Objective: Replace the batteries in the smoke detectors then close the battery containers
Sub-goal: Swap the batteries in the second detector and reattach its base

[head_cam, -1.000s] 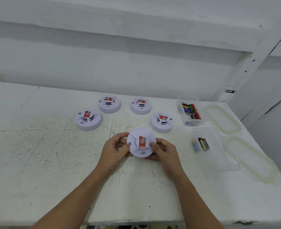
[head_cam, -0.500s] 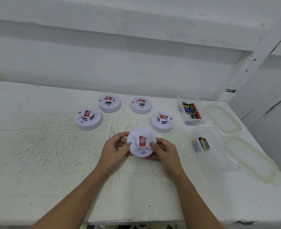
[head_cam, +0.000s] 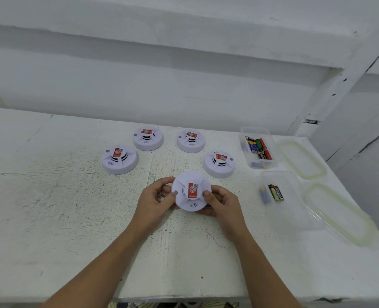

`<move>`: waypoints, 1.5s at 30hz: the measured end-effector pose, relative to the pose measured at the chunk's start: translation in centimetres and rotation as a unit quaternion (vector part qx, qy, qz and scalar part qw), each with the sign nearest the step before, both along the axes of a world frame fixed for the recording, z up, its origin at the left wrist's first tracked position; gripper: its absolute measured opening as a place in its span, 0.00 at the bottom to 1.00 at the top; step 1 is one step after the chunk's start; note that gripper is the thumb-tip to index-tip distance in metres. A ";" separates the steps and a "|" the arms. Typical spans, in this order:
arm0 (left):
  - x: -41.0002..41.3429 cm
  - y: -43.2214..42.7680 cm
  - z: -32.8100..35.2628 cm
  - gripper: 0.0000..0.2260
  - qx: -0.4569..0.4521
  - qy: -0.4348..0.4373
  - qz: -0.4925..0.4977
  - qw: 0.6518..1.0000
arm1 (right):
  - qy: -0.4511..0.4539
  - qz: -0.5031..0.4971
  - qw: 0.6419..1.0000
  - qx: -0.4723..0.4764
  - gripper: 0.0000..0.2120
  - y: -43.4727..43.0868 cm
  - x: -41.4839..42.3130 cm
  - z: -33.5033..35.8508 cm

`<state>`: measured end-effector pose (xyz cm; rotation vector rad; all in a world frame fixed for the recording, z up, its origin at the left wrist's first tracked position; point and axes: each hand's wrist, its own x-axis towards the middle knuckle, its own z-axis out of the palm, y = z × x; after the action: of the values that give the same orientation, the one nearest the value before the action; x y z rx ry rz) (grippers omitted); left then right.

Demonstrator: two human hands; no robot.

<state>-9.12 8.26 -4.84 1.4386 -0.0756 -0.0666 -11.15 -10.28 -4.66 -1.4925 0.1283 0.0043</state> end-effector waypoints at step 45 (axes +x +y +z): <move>7.8 1.7 0.6 0.10 0.254 -0.035 0.135 0.957 | 0.045 -0.064 0.924 -0.375 0.16 6.5 10.3 1.5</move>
<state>-1.33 9.96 -4.27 1.9535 0.0885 0.2042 -0.82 -3.77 -3.21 -2.2509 0.3277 -0.0918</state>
